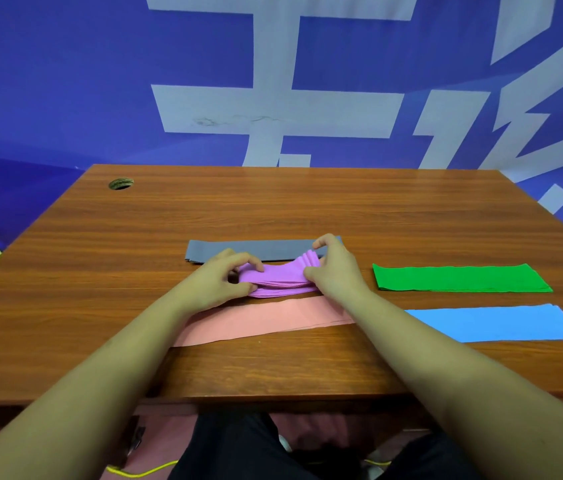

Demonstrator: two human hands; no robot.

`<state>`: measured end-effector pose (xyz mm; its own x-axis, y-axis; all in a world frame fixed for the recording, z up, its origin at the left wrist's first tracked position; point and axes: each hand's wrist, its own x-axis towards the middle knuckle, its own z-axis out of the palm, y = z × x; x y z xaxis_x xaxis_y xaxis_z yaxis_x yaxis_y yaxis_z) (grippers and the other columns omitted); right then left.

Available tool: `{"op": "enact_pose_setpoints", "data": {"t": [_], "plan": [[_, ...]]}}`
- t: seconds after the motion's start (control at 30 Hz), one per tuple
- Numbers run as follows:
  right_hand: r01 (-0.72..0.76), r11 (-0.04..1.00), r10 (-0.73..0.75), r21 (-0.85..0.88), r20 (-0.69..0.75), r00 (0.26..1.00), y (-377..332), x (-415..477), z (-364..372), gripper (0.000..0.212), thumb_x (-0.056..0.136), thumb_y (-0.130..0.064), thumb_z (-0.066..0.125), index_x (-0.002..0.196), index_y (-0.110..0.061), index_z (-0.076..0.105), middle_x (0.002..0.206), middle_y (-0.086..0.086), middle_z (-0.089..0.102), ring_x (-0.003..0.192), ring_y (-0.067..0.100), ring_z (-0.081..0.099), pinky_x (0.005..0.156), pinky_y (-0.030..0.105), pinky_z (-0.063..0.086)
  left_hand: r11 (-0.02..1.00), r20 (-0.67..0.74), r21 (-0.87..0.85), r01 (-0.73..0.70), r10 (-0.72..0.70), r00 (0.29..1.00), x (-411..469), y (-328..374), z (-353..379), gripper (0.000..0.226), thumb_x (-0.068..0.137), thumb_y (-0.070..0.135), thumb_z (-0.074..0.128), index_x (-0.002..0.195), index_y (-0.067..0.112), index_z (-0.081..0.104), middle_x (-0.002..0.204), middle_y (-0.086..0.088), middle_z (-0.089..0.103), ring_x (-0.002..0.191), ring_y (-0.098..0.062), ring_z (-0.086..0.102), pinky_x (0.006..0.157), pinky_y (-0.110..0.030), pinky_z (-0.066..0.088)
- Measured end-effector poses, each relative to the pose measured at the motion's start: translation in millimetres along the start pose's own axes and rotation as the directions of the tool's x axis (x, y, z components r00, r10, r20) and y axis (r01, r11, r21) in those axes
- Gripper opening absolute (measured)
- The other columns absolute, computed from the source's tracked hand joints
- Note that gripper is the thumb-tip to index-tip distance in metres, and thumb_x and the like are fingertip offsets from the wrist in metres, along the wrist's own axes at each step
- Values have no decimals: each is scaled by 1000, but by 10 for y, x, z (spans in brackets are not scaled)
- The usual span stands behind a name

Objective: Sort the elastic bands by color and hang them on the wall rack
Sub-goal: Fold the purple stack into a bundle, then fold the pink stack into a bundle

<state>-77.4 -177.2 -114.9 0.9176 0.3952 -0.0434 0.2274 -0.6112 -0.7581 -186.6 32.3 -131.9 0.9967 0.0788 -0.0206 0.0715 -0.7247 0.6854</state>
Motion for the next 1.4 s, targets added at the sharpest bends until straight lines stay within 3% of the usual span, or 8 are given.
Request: {"op": "enact_pose_setpoints", "data": {"t": [0.1, 0.3, 0.57, 0.7, 0.93, 1.13, 1.23, 1.4], "plan": [[135, 985, -136, -109, -4, 991, 70, -47, 52, 37, 78, -5, 65, 110, -16, 50, 66, -7, 44, 67, 20, 45, 50, 26, 27, 999, -46, 4, -45, 45, 998, -37, -2, 5, 26, 86, 24, 71, 103, 41, 61, 107, 5, 49, 96, -4, 50, 81, -7, 35], [260, 925, -269, -276, 4, 963, 108, -90, 111, 34, 83, -9, 62, 111, -22, 46, 101, 6, 51, 92, 25, 51, 73, 34, 43, 992, -36, 107, -70, 74, 997, -37, -73, -1, 26, 84, 31, 74, 103, 43, 61, 106, 8, 46, 96, -3, 50, 87, -19, 38], [417, 715, -510, -561, -10, 860, 239, -49, 84, 8, 88, -22, 65, 89, -19, 73, 100, -2, 55, 99, 21, 49, 81, 33, 37, 988, -46, 147, -48, 56, 997, -93, -66, 14, 27, 85, 35, 71, 110, 40, 63, 114, 14, 46, 103, -1, 51, 87, -9, 35], [416, 746, -463, -519, 44, 885, 266, -27, 75, 19, 95, -24, 54, 94, -23, 73, 97, -6, 65, 101, 18, 53, 87, 33, 36, 983, -50, 177, -38, 48, 998, -124, -65, 43, 27, 88, 39, 68, 113, 42, 61, 119, 15, 45, 104, -4, 52, 94, -24, 42], [422, 768, -460, -481, 44, 887, 103, -195, -34, 27, 91, -24, 51, 108, -19, 71, 113, -1, 59, 108, 21, 50, 95, 37, 39, 998, -189, -55, -7, -4, 982, -320, 14, -142, 22, 93, 24, 63, 112, 35, 63, 116, 12, 58, 108, 0, 56, 93, -18, 41], [555, 795, -538, -245, 140, 831, -19, -733, 260, 28, 92, -23, 54, 116, -14, 65, 120, -1, 60, 115, 16, 51, 100, 29, 40, 974, -289, 42, 222, -201, 936, -749, -85, -244, 8, 88, 18, 67, 91, 26, 66, 91, 1, 58, 85, -16, 59, 73, -35, 56], [570, 800, -551, -187, 148, 821, 25, -981, 516, 30, 93, -25, 53, 117, -15, 65, 121, -1, 63, 116, 16, 53, 103, 32, 42, 932, -422, 74, 354, -292, 858, -981, -168, -185, 9, 85, 20, 68, 93, 22, 64, 91, 0, 57, 91, -21, 58, 77, -30, 45], [547, 791, -526, -273, 154, 837, 148, -1132, 708, 34, 96, -29, 48, 125, -20, 62, 135, -4, 57, 127, 15, 47, 113, 35, 34, 772, -484, 13, 635, -551, 680, -1153, -207, 7, 50, 82, 49, 65, 109, 9, 57, 111, -13, 59, 108, -34, 53, 95, -41, 45]]}}
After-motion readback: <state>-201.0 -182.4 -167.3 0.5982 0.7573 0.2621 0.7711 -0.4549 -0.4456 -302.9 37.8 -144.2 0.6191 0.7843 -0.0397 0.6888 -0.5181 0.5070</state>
